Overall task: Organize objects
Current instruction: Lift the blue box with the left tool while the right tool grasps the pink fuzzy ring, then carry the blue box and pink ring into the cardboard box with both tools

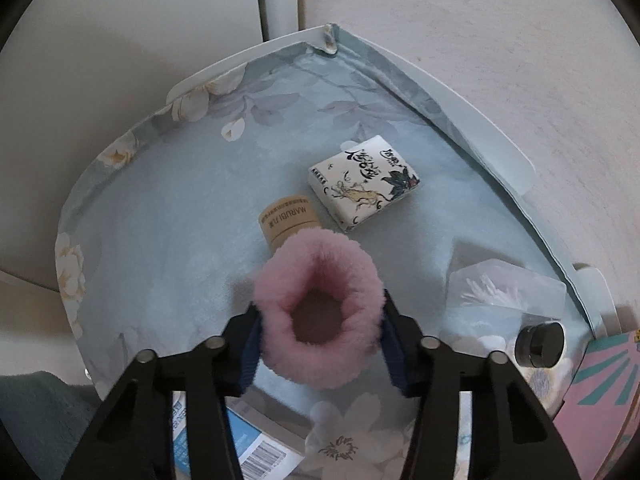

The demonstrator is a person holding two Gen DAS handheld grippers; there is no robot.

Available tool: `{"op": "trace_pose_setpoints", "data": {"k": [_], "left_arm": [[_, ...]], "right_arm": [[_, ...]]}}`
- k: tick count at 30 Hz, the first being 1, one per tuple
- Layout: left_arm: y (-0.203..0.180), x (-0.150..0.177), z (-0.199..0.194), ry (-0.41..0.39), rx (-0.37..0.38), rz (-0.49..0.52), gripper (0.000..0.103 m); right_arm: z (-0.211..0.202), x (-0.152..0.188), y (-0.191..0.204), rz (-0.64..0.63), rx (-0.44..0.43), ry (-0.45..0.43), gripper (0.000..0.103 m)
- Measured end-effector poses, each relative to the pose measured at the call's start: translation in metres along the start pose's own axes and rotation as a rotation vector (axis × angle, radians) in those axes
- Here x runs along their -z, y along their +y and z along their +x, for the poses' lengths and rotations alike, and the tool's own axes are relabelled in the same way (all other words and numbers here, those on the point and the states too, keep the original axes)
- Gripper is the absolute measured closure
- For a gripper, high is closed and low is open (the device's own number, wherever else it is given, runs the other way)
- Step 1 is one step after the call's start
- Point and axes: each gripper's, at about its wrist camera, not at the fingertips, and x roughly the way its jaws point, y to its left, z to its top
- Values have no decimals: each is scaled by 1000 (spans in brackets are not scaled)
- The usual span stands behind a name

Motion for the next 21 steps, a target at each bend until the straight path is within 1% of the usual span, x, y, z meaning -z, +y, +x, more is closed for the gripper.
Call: {"op": "trace_pose_setpoints", "data": {"k": [3,10,12,13,15,21], "left_arm": [[0,-1,3,-3,11,5,69],[-4,-8,11,-7,35,26,69],[-6,-12,14,-9,41,39,69],[-6,-14,15,-11,46,44,69],[-9,-18,17,-12,55,51,69],[-18,-33,28,-19,86,88,69]], "right_arm": [[-7,1,0,31,4,-10,63],[-33,4,1,76,6,-44,65],[-45,3,1,88,6,-62,65],[-50,3,0,74,-24,-69,65],[-66,4,-2,79,-34,-93,65],[-111,-3,-10,110,-8,-164,65]]}}
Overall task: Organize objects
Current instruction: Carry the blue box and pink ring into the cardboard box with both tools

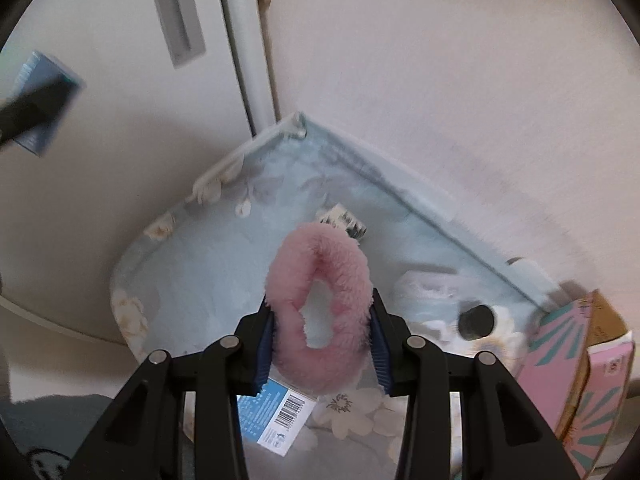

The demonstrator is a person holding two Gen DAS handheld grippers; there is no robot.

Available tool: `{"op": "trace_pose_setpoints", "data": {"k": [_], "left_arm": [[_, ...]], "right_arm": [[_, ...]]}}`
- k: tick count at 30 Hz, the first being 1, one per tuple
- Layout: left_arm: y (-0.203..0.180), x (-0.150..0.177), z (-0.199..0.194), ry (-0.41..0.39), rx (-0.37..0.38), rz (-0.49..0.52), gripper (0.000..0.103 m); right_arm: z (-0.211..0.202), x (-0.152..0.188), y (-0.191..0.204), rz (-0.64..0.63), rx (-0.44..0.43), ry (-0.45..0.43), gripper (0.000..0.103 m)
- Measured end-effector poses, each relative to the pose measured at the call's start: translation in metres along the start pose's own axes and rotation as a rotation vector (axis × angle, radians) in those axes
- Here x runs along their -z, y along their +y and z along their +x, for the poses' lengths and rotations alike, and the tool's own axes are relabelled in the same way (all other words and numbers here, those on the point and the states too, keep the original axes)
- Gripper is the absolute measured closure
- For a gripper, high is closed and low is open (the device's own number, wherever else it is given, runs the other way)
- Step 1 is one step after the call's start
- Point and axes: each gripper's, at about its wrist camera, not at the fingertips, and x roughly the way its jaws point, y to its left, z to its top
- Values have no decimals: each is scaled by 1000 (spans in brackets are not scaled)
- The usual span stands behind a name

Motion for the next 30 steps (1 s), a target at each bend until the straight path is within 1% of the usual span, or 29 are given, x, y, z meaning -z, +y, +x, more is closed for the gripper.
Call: {"op": "trace_pose_setpoints", "data": {"k": [2,6,13,17,22,30], "left_arm": [[-4,-6,5,-2,18,13,69],[-13,-23,20,0,57,43,69],[-48,-54,44,-1,150,124,69],[-76,-67,58,9,209,175,69],[-123,-80,82,32,283,262,69],[-198,-89,118,76,398,379,69]], "right_arm": [[-16,-4,-4,-15,1,-21,65],[-46,-11,-19,31,22,-65,65],[-89,-7,-52,120,102,-115,65],[-110,5,-77,181,161,-131,65],[-133,24,-104,258,226,-141,65],[-166,69,-144,394,324,-140,65]]}}
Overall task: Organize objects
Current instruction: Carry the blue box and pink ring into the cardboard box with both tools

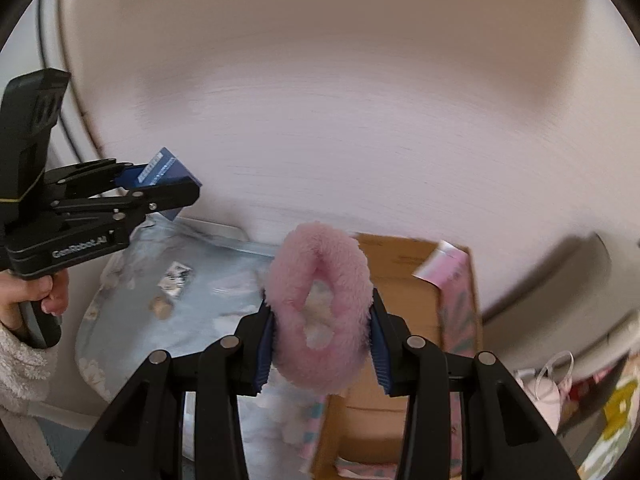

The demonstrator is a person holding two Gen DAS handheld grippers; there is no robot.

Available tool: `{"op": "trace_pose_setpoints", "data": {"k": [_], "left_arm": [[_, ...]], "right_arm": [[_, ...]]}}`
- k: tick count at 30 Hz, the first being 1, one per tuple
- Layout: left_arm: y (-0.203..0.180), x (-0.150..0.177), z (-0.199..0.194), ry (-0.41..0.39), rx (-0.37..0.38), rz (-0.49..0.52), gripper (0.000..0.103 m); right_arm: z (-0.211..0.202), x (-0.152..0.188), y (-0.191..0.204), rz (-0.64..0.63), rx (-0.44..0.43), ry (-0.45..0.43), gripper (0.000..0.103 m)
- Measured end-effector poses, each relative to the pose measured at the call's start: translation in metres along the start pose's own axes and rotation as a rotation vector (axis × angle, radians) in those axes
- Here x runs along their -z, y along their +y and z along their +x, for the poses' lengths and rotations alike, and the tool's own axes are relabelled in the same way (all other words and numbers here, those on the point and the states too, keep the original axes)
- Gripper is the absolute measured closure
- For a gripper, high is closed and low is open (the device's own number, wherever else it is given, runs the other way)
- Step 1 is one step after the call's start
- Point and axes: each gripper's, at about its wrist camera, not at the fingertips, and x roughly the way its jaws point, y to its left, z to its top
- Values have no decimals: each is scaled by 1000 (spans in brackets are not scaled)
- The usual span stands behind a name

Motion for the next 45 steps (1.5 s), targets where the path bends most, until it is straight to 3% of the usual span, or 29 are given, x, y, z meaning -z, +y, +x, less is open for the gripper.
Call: {"op": "trace_pose_setpoints", "data": {"k": [6,7,12,24,27,28,40,41,43,44,45], "left_arm": [[-43,-12,44,50,79,79,69],[-50,-14,51,57,88,91,69],[-81,-17,85,103,131,144,69],[-118,-3,186,282,149,229,69],[-120,1,203,312,150,233,69],[-120,2,206,319,149,235,69],[-127,-1,218,326,111,287,69],[-128,-2,217,318,107,291,68],[-129,-4,215,305,87,290,67],[-129,-6,215,304,89,284,66],[-128,-8,214,305,109,271,61]], "right_arm": [[-9,20,-42,90,60,20,65],[-10,23,-47,186,136,27,65],[-9,43,-66,248,159,56,65],[57,75,-81,286,152,162,65],[75,84,-88,271,117,188,65],[79,86,-89,193,56,198,65],[97,92,-97,213,41,229,65],[99,92,-97,216,39,228,61],[102,91,-96,221,24,238,44],[103,91,-95,225,22,241,26],[103,92,-94,226,22,233,16]]}}
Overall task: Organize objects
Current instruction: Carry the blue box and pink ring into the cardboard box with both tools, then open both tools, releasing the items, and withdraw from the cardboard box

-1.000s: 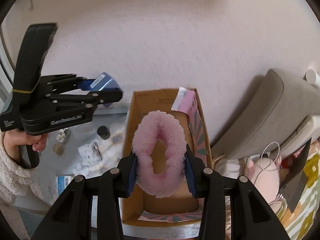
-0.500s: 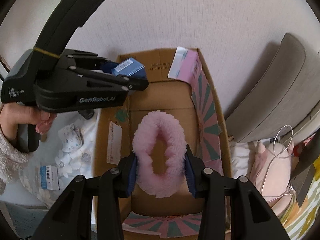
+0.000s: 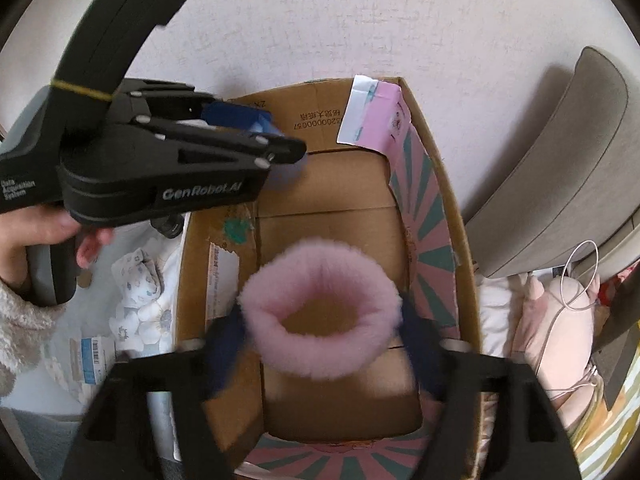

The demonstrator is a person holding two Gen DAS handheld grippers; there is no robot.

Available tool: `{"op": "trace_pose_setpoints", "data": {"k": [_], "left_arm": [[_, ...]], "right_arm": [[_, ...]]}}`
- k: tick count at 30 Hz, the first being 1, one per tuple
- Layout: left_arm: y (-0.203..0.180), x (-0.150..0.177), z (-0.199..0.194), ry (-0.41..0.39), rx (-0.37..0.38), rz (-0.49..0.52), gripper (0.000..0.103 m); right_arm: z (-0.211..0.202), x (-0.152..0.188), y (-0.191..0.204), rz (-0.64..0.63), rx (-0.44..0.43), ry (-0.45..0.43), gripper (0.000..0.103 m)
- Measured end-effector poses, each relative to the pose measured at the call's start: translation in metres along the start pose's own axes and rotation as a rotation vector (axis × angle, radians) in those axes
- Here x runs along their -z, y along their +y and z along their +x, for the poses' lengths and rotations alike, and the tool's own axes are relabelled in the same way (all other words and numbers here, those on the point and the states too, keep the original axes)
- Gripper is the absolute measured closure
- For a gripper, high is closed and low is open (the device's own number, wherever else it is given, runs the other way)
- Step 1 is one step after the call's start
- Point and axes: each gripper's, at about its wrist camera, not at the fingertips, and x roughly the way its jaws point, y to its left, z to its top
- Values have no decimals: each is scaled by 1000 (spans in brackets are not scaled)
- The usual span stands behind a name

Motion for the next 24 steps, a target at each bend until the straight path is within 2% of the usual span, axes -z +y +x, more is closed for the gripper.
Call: {"op": "trace_pose_setpoints", "data": {"k": [1,2,3,4,15,24], "left_arm": [[0,-1,0,3,12,-4,55],[0,-2,0,8,21,-7,25],[0,-2,0,8,17,-4,3],[-1,-1,-2,-11,7,1,0],[-11,4,-12,-15,15,7,0],[-7,5,-58,-78,1,-23,0]], "right_arm": [[-1,1,1,1,-4,-10,15],[-2,2,1,4,-10,-18,15],[-3,3,1,9,-11,-25,14],[-4,3,1,11,-5,-31,14],[-15,9,3,9,20,-42,14],[-39,10,8,17,36,-84,14]]}}
